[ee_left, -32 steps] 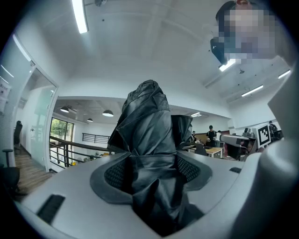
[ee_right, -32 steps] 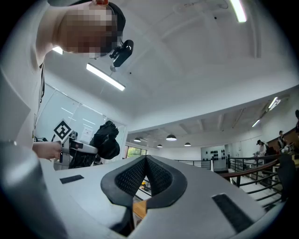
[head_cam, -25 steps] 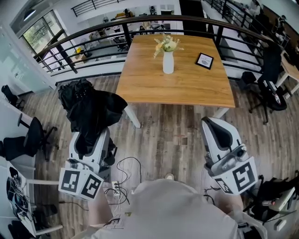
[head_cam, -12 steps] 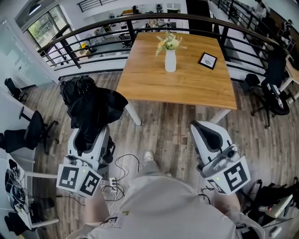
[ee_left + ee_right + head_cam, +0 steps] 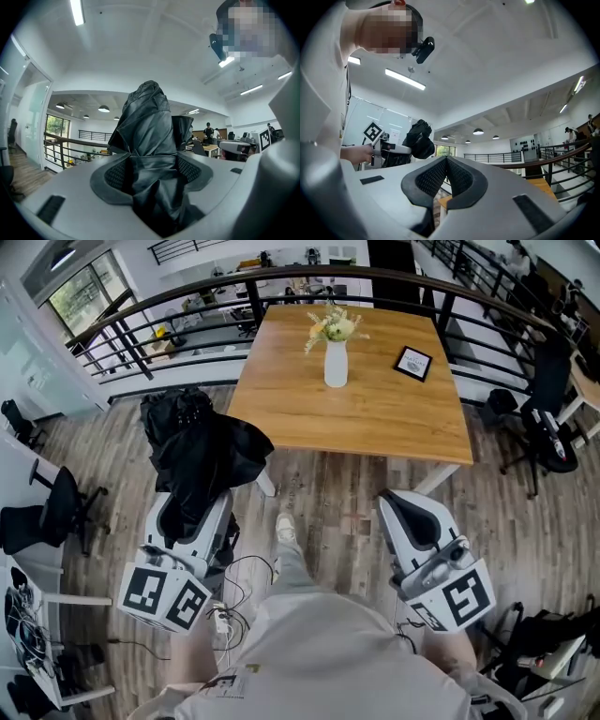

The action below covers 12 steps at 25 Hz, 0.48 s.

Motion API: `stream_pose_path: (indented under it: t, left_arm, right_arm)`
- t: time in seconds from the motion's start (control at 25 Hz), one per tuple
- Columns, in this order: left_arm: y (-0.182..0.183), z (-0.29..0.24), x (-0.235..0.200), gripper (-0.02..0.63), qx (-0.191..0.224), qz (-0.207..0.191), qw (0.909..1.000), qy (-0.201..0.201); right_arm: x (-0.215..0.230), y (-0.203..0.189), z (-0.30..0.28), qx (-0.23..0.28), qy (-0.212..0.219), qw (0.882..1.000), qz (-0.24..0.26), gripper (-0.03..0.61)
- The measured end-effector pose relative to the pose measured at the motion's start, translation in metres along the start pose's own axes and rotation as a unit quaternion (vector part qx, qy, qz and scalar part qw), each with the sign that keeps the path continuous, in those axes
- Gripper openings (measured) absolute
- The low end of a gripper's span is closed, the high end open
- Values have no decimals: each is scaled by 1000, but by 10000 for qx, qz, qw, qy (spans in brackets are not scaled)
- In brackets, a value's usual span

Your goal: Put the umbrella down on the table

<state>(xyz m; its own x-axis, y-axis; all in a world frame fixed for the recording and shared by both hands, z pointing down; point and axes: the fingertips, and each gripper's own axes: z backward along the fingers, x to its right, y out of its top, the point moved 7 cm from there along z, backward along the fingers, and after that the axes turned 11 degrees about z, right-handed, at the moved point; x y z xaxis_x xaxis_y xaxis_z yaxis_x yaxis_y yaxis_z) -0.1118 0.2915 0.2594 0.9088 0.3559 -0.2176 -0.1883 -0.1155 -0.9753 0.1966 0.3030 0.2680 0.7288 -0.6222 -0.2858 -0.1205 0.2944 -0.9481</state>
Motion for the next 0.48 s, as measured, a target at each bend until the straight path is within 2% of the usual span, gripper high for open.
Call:
stream_pose_path:
  t: [0.48]
  left_arm:
    - [4, -82, -83, 285, -159, 223, 9995, 129]
  right_arm:
    - [34, -37, -107, -341, 197, 9992, -37, 28]
